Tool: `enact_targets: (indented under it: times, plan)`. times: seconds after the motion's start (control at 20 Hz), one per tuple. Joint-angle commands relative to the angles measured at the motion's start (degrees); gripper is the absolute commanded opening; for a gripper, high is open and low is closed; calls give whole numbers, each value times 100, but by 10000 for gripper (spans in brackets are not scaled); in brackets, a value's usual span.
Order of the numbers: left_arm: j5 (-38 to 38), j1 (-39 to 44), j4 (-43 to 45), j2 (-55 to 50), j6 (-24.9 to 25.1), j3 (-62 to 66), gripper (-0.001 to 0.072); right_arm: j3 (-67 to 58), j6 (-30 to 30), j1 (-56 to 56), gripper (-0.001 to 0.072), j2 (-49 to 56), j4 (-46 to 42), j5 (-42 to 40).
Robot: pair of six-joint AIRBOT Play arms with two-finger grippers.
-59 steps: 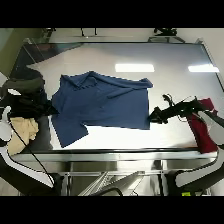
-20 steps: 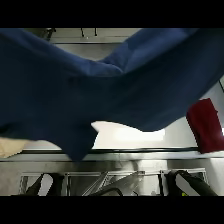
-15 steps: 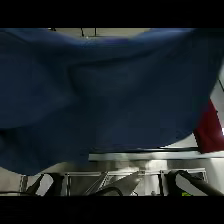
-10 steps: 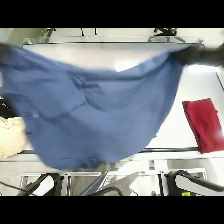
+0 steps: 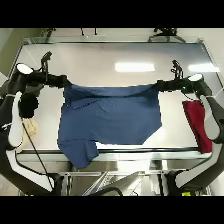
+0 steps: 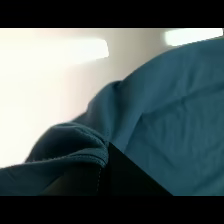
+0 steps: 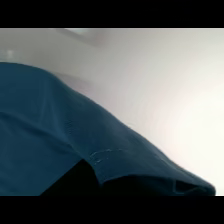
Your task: Fold the shirts.
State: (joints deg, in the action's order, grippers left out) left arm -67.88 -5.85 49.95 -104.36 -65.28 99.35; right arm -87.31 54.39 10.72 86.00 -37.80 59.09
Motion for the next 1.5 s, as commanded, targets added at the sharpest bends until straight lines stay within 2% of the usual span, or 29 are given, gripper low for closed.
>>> enact_targets:
  times: [0.0,0.15,0.45,0.85,1.1,1.45]
  plan:
    - [-275,15,461,-660,-442,1246,14,-793,293,4,16,496,-122,136]
    - [-743,-9,879,-601,-577,1576,14,-859,605,0,16,415,-719,400]
    - [-1534,-9,1508,-433,-686,1443,14,-841,734,-11,17,391,-1421,1340]
    - [-767,-13,1508,44,-684,-125,14,-837,737,-11,17,389,-1512,1508]
    - [-763,-13,1506,50,-684,-225,14,-758,737,-11,17,391,-1512,1475]
    - [-240,-2,1709,52,-708,-789,14,-398,802,-24,17,433,-1687,1143]
